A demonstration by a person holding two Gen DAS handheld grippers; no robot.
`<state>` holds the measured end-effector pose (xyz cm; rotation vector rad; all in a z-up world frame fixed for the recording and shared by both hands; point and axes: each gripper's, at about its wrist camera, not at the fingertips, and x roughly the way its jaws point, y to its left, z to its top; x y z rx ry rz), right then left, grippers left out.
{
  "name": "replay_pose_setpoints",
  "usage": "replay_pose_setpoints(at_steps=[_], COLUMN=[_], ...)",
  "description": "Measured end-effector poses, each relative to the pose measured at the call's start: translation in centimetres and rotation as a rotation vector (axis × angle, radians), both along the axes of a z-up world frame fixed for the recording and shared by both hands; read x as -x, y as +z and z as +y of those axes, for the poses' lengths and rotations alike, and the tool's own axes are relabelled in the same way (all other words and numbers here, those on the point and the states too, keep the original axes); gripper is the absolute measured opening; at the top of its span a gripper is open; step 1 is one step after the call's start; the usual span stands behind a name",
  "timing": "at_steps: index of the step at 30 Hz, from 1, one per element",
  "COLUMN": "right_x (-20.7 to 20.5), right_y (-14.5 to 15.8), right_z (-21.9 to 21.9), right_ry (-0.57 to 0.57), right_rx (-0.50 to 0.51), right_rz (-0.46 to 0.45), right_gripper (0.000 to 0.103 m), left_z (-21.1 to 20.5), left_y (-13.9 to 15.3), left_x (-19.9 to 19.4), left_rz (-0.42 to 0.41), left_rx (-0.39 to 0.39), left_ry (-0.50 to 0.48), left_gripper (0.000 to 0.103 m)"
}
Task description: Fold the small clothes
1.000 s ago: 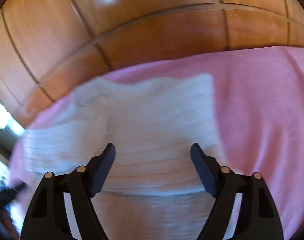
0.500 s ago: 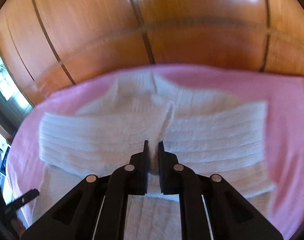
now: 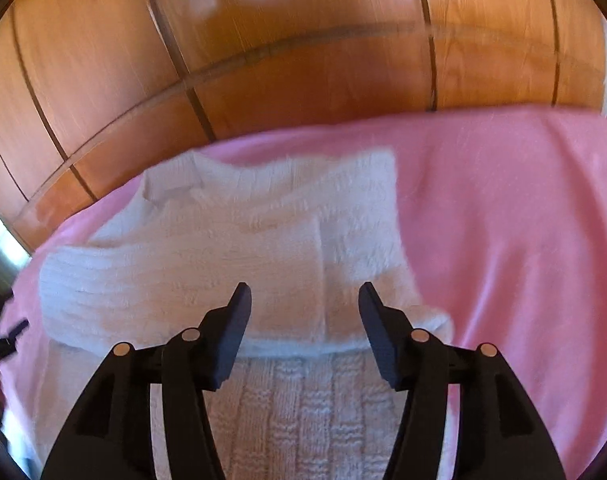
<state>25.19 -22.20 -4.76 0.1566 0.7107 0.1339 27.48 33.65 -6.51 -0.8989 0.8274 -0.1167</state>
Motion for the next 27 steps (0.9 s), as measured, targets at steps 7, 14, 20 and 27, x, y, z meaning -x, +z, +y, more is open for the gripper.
replay_pose_setpoints(at_steps=[7,14,20,27], right_x=[1.1,1.8,2.7,2.5], right_y=[0.3,-0.2,-0.4,-1.0], right_z=[4.4,6.9,7.9,8.5], right_ry=[0.172,0.247,0.293,0.291], right_rx=[0.109,0.184,0.23,0.236], right_rz=[-0.057,-0.08,-0.104,-0.095], right_gripper=[0.067,0.069,0.069,0.069], left_z=[-0.5,-3.3,-6.9,-3.7], left_y=[-4.3,-4.0,2.5,1.2], left_x=[-8.4,-12.0,-10.8,-10.7], left_rz=[0.127,0.107,-0.074,0.057], left_rx=[0.195,0.154,-0.115,-0.071], left_ry=[-0.141,-0.25,-0.333,-0.294], left_gripper=[0.072,0.013,0.0,0.038])
